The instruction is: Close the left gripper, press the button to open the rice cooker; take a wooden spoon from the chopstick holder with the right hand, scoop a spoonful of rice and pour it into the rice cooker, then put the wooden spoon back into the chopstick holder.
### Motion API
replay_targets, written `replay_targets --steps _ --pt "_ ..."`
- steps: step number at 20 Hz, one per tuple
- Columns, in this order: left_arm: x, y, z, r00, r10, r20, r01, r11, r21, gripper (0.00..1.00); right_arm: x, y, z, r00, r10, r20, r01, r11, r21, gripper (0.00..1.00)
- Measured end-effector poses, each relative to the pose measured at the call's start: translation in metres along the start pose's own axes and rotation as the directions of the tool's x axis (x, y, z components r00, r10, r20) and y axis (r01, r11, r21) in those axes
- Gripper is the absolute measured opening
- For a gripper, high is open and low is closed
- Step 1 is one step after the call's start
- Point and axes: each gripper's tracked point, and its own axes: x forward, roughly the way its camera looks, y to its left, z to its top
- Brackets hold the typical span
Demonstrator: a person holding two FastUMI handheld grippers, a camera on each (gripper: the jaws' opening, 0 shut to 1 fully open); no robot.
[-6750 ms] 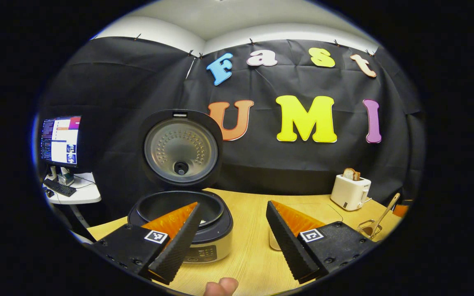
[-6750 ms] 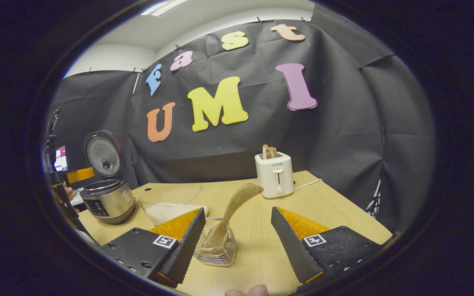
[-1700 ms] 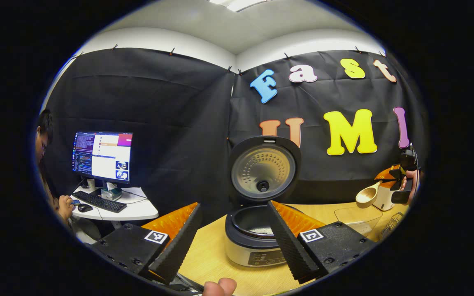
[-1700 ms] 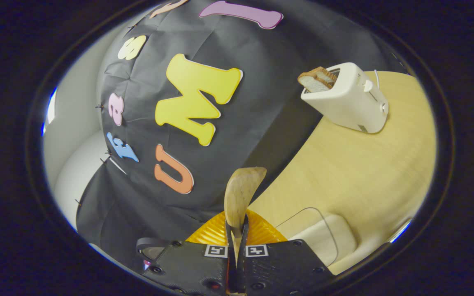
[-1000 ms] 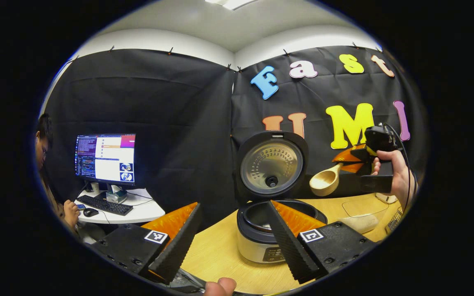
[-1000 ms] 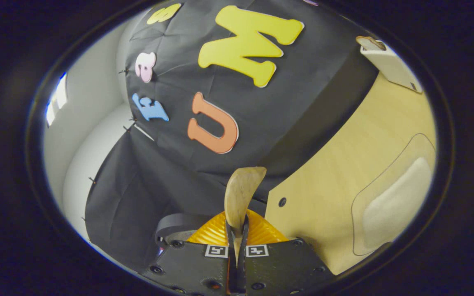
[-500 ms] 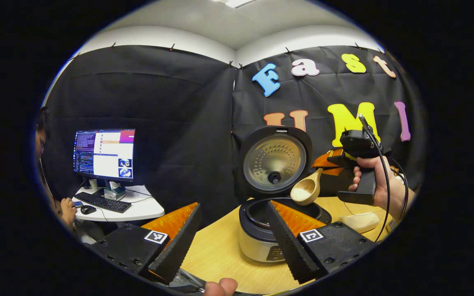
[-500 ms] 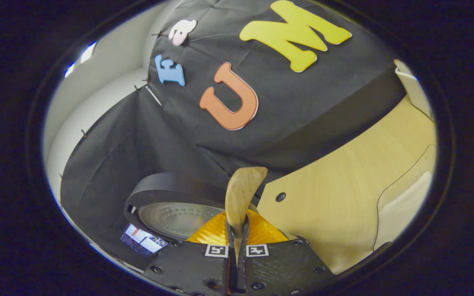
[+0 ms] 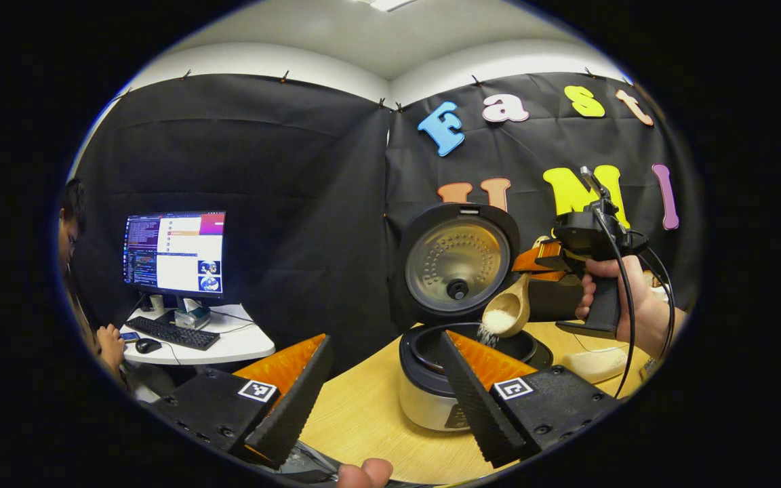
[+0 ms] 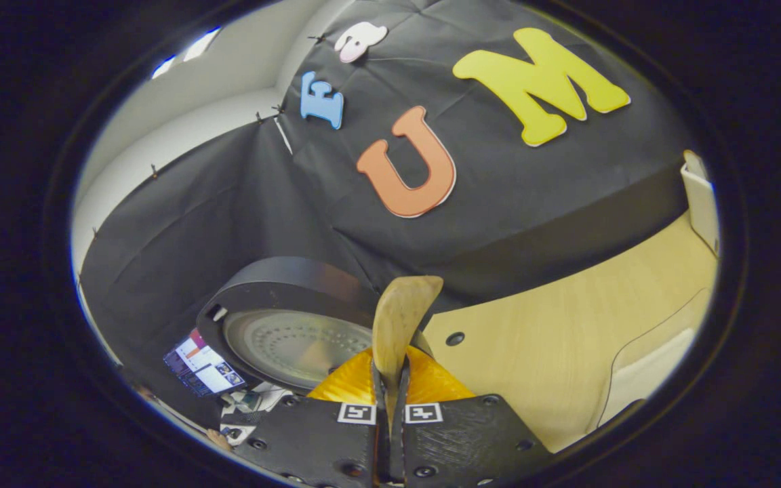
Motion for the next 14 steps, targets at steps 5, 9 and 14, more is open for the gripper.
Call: replay_targets --steps 5,9,14 --pt "0.0 -0.003 -0.004 1.0 -0.017 -0.006 0.017 1.0 -0.004 1.0 -0.001 0.012 -0.008 1.0 -0.001 0.016 0.003 0.989 -0.146 0.0" --pt "0.0 -0.006 -0.006 1.0 -0.03 -0.006 0.03 0.999 -0.017 1.0 -0.001 0.016 -0.015 1.0 -0.011 0.026 0.017 0.968 -0.25 0.01" --pt "-0.001 -0.009 -0.006 0.999 -0.046 -0.002 0.046 0.999 -0.021 1.0 -0.002 0.031 -0.019 0.997 -0.013 0.074 0.045 0.889 -0.456 0.01"
